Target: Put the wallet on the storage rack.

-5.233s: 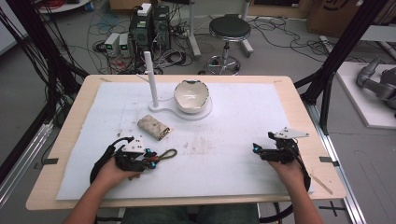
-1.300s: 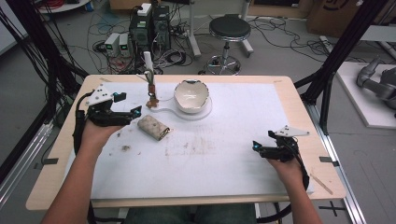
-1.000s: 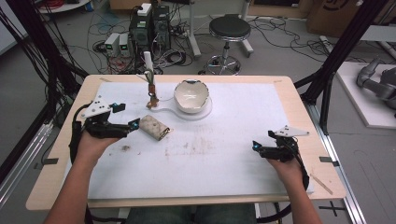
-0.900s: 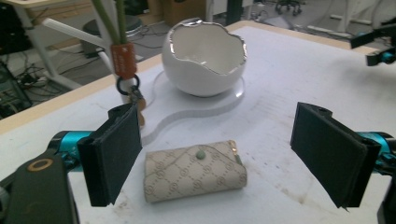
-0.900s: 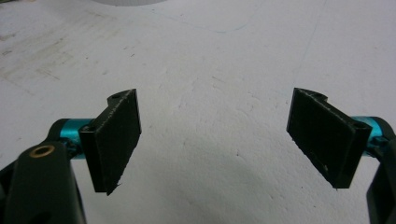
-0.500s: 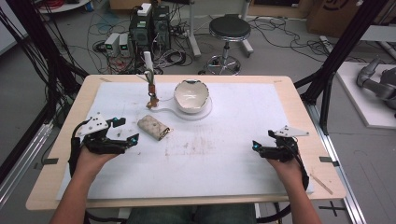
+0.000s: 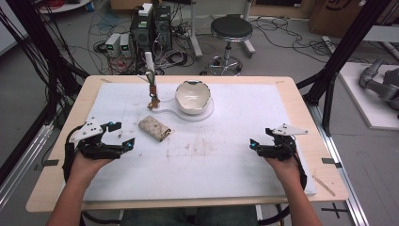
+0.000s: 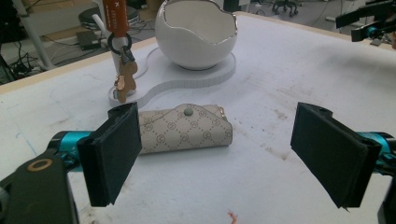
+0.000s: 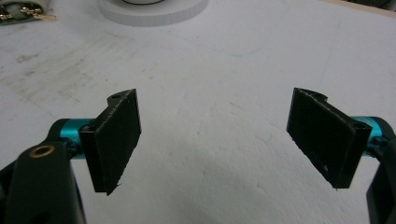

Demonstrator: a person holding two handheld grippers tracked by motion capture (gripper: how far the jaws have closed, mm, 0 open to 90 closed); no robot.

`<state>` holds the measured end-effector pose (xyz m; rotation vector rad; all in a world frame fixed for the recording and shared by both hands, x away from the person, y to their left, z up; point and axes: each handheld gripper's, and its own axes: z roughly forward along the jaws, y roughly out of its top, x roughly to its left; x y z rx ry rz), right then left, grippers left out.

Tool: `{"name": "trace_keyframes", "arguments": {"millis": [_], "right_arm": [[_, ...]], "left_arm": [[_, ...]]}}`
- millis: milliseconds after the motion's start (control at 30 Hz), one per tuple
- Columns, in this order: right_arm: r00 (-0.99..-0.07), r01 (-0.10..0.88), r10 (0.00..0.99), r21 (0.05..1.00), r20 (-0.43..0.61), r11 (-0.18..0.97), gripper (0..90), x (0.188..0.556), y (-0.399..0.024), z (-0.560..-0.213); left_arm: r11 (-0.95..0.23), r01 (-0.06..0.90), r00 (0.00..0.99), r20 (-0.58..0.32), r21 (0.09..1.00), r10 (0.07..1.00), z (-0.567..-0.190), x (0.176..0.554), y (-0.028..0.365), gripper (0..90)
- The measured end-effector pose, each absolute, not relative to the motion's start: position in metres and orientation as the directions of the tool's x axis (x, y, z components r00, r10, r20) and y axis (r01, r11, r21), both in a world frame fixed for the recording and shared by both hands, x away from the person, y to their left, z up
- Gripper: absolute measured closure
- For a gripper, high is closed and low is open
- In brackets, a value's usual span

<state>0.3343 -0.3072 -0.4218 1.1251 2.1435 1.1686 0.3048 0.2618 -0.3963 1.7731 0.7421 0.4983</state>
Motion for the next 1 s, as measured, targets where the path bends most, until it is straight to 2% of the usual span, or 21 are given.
{"name": "trace_keyframes", "arguments": {"millis": [400,667,1000], "right_arm": [[-0.662,0.387,0.749,0.836,-0.042,0.389,17.9,0.350,-0.258,-0.409],[-0.685,0.375,0.728,0.841,-0.032,0.390,17.9,0.357,-0.236,-0.401],[-0.730,0.358,0.683,0.833,-0.033,0.423,17.9,0.371,-0.189,-0.398]], "left_arm": [[-0.204,0.262,0.687,-0.034,0.943,0.726,-0.399,0.289,0.281,16.2],[-0.203,0.268,0.670,-0.031,0.942,0.742,-0.399,0.279,0.291,16.2],[-0.208,0.268,0.657,-0.020,0.941,0.754,-0.400,0.275,0.298,16.2]]}}
